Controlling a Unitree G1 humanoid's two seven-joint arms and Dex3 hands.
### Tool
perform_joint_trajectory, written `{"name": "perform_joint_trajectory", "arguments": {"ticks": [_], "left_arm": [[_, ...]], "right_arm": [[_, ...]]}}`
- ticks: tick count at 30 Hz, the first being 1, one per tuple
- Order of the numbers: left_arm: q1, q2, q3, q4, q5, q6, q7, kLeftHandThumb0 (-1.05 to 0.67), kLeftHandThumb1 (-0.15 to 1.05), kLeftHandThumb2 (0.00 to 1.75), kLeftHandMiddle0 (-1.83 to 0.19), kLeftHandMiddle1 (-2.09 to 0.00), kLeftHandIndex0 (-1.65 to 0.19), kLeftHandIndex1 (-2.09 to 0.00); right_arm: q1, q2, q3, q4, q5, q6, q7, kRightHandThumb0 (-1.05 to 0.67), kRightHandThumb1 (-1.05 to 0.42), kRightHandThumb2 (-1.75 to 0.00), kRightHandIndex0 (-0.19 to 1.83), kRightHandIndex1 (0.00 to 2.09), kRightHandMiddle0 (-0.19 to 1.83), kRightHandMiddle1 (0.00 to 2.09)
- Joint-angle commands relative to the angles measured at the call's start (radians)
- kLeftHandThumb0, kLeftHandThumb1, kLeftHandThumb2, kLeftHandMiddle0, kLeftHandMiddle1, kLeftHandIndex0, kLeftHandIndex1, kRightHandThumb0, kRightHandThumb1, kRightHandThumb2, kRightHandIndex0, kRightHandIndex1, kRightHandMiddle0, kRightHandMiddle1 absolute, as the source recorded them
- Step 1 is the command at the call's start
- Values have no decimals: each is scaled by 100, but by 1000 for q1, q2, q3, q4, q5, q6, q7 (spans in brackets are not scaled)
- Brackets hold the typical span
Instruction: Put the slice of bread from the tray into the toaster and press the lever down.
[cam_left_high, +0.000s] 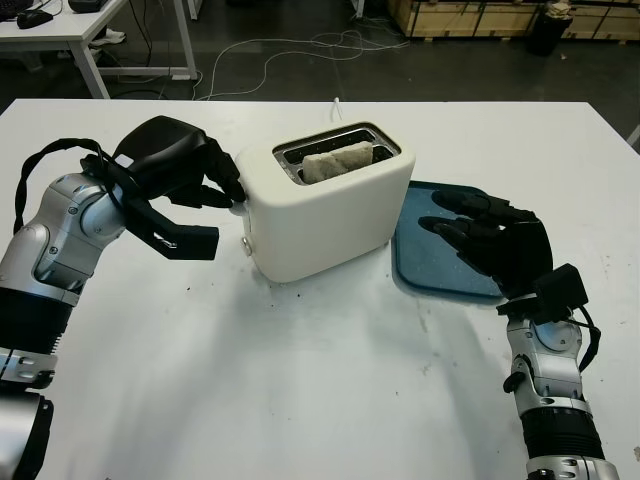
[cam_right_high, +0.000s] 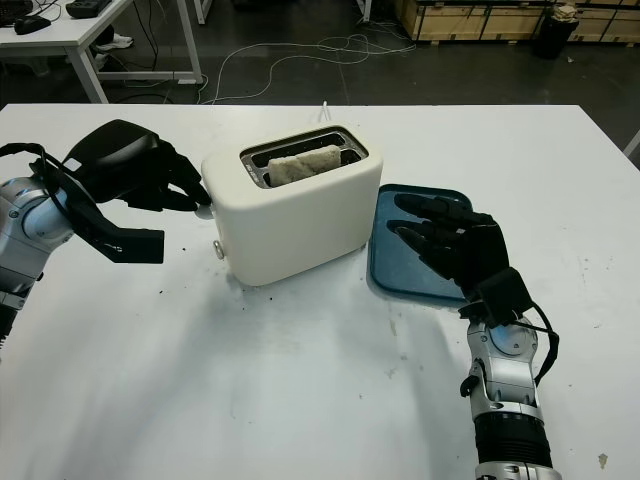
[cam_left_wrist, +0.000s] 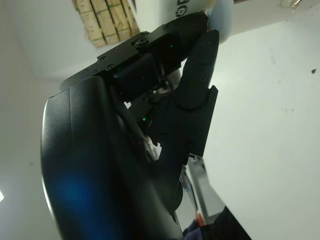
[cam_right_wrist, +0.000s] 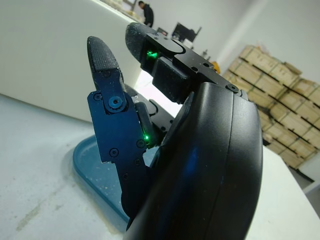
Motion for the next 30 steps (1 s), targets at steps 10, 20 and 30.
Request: {"name": "perform_joint_trajectory", "arguments": {"ticks": [10,20,30], "left_arm": [[33,-179,-163,235,90,17,152,-36,92,5,-91,-103,-121,-1],[84,-557,-322,843,150,107,467,-27,92,9,-76,-98,-110,0],[75,-566,-357,926,125,75,541,-28,92,12,-78,-93,-110,-1]], "right_arm": [[19,-8,3,-22,-14,25,-16,-48,-84,0,112,0,101,0],[28,-8,-1,-25,-1,24,-6,-43,-85,0,112,0,104,1],[33,-9,-4,-16,0,31,1,-46,-85,0,112,0,104,0]]}}
